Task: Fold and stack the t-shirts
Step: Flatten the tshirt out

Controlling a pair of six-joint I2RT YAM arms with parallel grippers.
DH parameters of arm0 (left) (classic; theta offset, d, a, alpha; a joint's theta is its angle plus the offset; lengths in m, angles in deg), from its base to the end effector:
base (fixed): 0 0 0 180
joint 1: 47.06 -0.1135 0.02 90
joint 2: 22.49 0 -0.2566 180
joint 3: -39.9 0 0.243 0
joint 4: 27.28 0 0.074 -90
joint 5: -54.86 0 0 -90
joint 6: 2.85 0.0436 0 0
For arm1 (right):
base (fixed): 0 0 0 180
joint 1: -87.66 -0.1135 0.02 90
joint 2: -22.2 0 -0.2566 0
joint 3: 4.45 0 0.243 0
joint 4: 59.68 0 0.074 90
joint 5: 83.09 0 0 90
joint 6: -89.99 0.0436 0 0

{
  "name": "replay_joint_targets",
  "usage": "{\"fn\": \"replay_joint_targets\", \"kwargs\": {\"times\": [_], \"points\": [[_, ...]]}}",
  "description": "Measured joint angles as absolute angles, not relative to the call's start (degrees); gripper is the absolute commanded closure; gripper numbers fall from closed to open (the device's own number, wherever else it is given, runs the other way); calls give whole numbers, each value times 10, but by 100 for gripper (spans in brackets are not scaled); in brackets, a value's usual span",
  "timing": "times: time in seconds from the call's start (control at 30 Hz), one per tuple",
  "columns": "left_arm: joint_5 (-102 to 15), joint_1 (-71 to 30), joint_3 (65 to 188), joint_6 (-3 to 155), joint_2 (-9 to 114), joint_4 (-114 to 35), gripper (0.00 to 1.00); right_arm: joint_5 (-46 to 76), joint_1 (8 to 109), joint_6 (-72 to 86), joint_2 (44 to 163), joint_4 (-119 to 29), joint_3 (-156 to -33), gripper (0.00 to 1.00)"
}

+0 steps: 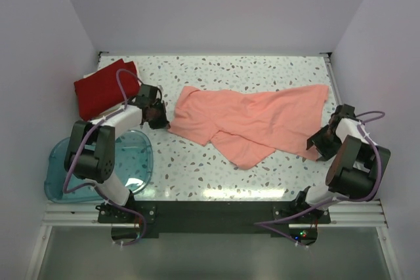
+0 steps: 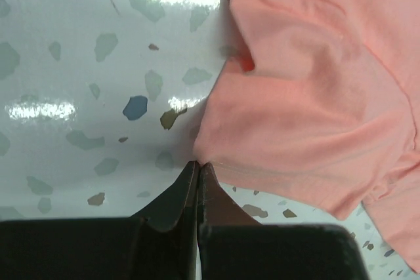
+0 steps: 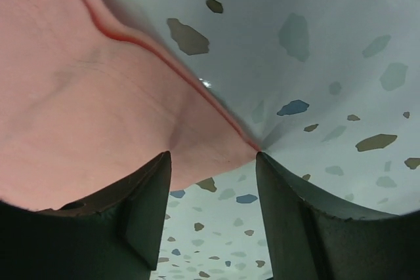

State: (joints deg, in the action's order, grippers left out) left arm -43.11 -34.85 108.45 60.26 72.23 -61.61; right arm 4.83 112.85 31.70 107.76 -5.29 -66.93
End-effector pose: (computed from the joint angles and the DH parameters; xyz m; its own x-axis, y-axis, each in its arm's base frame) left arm 0.3085 -0.0729 0.1601 -0.8836 -0.2671 -0.3846 -0.1384 0.9337 -0.3303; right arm 0.2248 -0.1075 0.1593 -0.5242 0.8270 -0.2032 0.8322 0.5481 0.0839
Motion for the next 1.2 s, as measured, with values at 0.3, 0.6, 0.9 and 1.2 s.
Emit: {"fn": "replay_joint_targets", "kwargs": {"times": [0.3,0.6,0.9,1.2], "points": [[-461,-363,1099,603,735,-598,100,21,1129,308,1100,-42,-662,53],[-470,-365,1099,603,734,-596,100,23,1129,312,1107,-49,-660,74],[-470,-365,1106,601,708,-606,100,26,1129,315,1099,-45,-661,100],[-495,-365,1193,552,653,-585,100,50,1129,316,1061,25,-807,100]]}}
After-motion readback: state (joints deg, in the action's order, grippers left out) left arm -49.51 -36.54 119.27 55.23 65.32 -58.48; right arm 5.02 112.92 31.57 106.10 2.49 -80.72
